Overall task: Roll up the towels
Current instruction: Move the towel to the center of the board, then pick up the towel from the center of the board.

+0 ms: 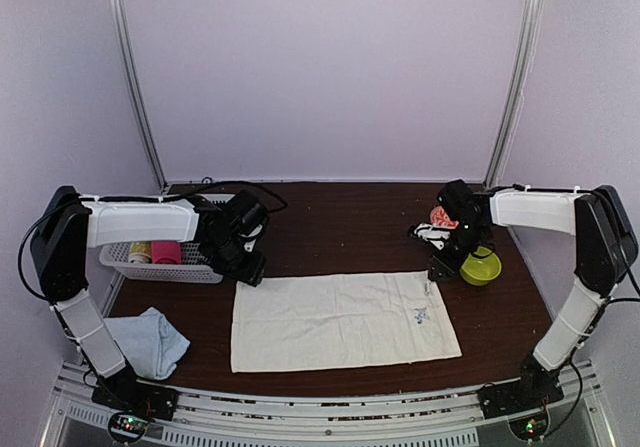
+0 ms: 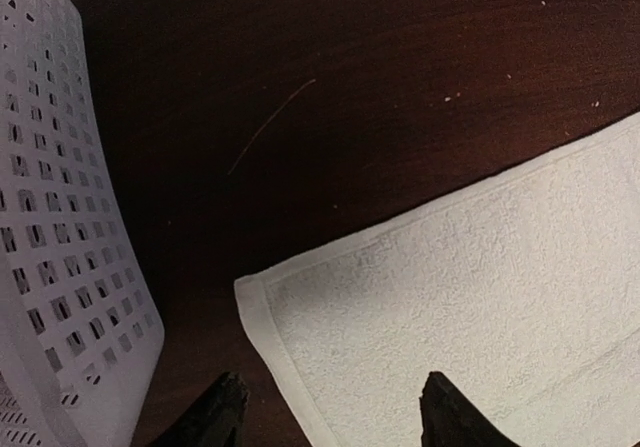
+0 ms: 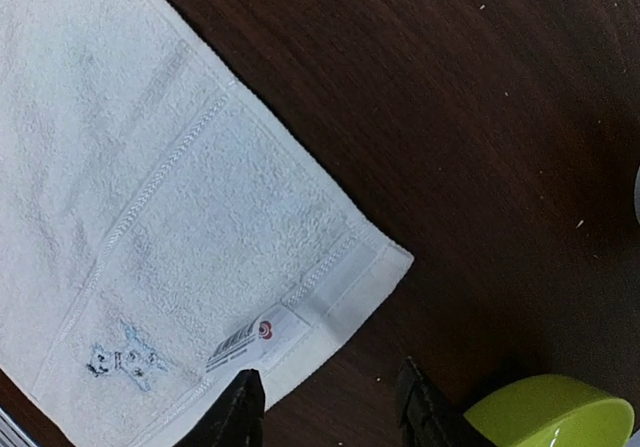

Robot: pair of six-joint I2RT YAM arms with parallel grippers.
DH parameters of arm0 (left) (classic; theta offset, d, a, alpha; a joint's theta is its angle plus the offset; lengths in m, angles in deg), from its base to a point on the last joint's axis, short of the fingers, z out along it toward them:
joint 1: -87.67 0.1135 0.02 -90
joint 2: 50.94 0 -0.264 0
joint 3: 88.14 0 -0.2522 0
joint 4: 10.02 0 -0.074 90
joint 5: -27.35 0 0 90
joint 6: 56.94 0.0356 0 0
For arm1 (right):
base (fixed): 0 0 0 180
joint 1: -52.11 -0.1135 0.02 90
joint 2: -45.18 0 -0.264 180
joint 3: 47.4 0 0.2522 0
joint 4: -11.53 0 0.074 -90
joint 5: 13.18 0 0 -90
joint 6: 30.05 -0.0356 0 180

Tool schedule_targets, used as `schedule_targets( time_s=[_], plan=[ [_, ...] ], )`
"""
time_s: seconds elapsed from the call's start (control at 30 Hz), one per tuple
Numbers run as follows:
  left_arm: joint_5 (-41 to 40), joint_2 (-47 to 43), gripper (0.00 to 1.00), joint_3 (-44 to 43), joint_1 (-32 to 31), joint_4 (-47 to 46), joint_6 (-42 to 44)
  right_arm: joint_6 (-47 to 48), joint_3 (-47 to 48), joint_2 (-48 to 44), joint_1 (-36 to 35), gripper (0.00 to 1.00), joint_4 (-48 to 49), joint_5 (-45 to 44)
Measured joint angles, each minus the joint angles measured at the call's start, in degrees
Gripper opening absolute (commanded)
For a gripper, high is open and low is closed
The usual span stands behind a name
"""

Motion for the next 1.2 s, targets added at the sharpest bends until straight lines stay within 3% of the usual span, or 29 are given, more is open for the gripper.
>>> schedule_targets(
  time_s=[0.37,1.2],
  plan=[
    [-4.79,1.84,0.6,-0.22,1.33,-3.93,-1.79,-5.62,3.65,6.95,0.0,0.46,5.53,-2.21],
    [-2.01,9.09,0.58,-0.83,2.34,-4.09,-3.26,-7.43,3.3,10.78,0.76,0.38,8.17,-4.26]
  ],
)
